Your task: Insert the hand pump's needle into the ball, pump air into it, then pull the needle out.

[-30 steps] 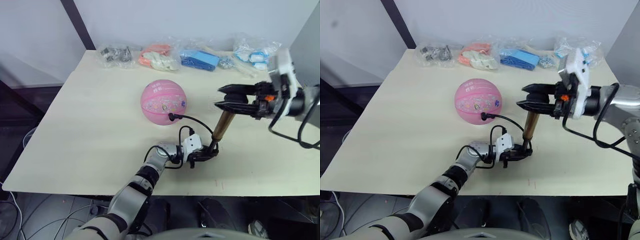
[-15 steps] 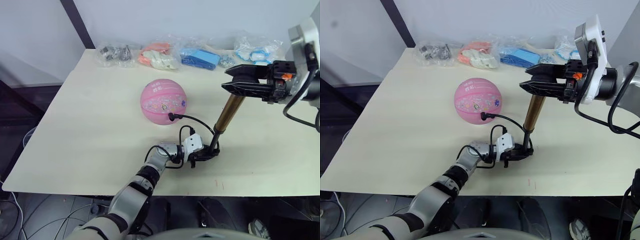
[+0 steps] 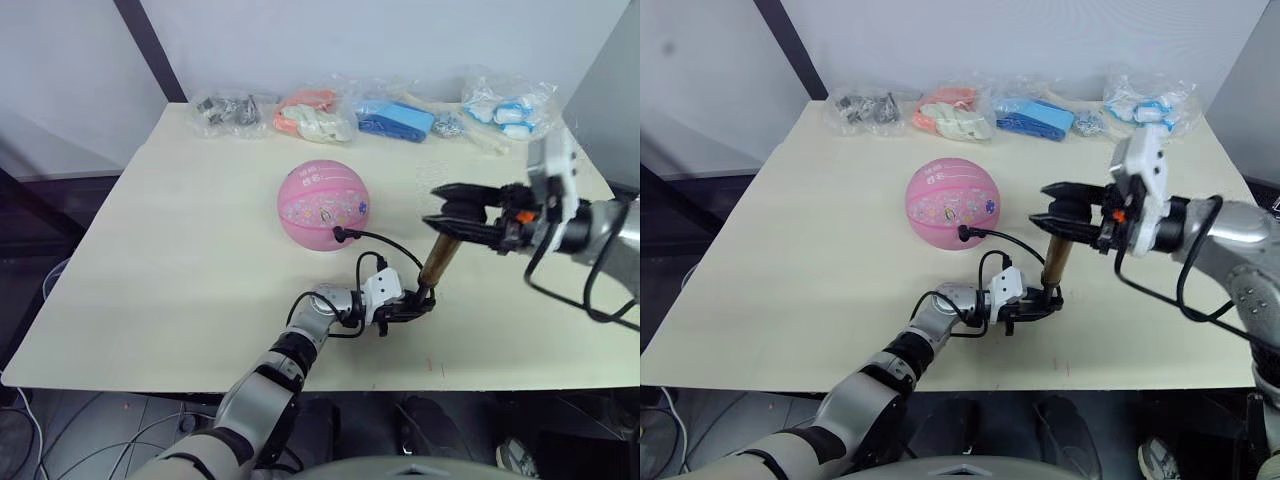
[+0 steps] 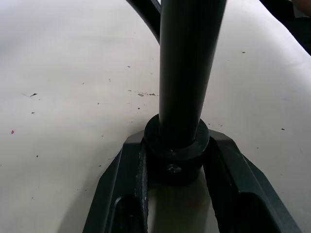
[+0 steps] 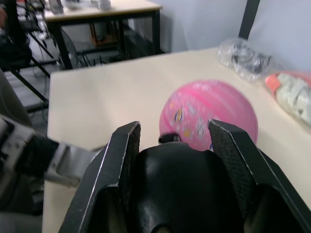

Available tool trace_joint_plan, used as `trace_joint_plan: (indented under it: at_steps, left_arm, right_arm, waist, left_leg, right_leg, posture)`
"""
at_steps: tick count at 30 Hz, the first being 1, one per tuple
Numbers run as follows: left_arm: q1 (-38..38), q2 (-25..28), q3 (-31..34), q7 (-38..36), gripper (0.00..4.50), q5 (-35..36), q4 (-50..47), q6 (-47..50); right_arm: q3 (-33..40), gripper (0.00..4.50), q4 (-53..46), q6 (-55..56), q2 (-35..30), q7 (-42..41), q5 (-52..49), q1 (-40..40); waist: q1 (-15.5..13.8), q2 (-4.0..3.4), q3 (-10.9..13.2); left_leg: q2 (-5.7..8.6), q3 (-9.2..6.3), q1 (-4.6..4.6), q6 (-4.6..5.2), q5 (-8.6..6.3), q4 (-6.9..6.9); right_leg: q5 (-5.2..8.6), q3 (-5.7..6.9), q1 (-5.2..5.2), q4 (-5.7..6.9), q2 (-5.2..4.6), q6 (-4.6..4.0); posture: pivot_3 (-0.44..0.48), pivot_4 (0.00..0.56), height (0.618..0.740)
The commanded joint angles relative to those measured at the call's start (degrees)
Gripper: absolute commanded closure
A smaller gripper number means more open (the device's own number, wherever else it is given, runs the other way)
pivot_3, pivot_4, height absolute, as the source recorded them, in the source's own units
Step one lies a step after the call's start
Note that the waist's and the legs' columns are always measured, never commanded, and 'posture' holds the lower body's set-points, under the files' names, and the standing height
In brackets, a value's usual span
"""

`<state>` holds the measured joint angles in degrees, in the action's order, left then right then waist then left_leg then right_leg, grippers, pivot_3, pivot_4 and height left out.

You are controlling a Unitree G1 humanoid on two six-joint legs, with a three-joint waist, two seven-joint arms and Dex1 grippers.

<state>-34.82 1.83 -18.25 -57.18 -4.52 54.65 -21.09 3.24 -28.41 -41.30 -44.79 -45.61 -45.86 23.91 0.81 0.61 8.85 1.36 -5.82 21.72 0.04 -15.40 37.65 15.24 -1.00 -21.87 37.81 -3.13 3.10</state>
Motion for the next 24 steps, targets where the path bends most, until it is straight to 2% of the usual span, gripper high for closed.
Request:
trace_joint_plan:
  at_steps: [1, 7, 12, 17, 24]
  left_arm:
    - [1.9, 0.5, -0.8, -0.8, 3.38, -1.0, 1.4, 1.7]
    - [2.1, 0.6, -0.9, -0.9, 3.38, -1.0, 0.9, 1.9]
    - [1.8, 0.7, -0.8, -0.9, 3.38, -0.9, 1.1, 2.1]
    - [1.3, 0.8, -0.6, -0.8, 3.38, -0.8, 1.7, 2.1]
    - [1.1, 0.6, -0.7, -0.9, 3.38, -1.0, 2.3, 1.8]
  right_arm:
    - [-7.1, 2.76, 1.3, 3.2, 2.4, 0.3, 6.8, -6.0]
    - [-11.4, 2.76, 5.3, 10.8, 7.7, 2.5, 16.4, -11.5]
    - [-11.2, 2.76, 6.3, 12.6, 10.0, 2.9, 18.0, -12.5]
    - [-4.0, 2.76, 2.5, 6.3, 9.6, 3.8, 9.6, -6.2]
    - [9.1, 2.76, -0.4, -6.5, 0.6, 2.7, -8.0, 6.4]
  waist:
    - [0.0, 0.17, -0.1]
    - [0.1, 0.28, -0.3]
    - [0.1, 0.28, -0.3]
    - [0.1, 0.28, -0.2]
    - [-0.1, -0.05, 0.1]
  left_leg:
    - [-0.01, 0.00, -0.01, 0.00, 0.00, 0.00]
    - [-0.01, -0.02, -0.10, 0.00, 0.00, 0.00]
    - [-0.01, -0.02, -0.13, -0.01, 0.00, 0.00]
    - [-0.01, -0.03, -0.11, -0.01, 0.00, 0.00]
    - [0.02, -0.07, 0.10, 0.00, 0.00, -0.05]
  right_leg:
    - [0.00, 0.00, 0.00, 0.00, 0.01, 0.00]
    - [0.00, 0.02, 0.11, -0.02, 0.02, 0.00]
    - [0.00, 0.01, 0.12, 0.00, 0.04, 0.00]
    - [0.00, 0.00, 0.11, 0.00, 0.03, -0.01]
    - [-0.01, 0.04, -0.03, -0.11, -0.02, -0.02]
  posture:
    - [0.000, 0.150, 0.738]
    - [0.000, 0.150, 0.738]
    - [0.000, 0.150, 0.738]
    - [0.000, 0.150, 0.738]
    - [0.000, 0.150, 0.738]
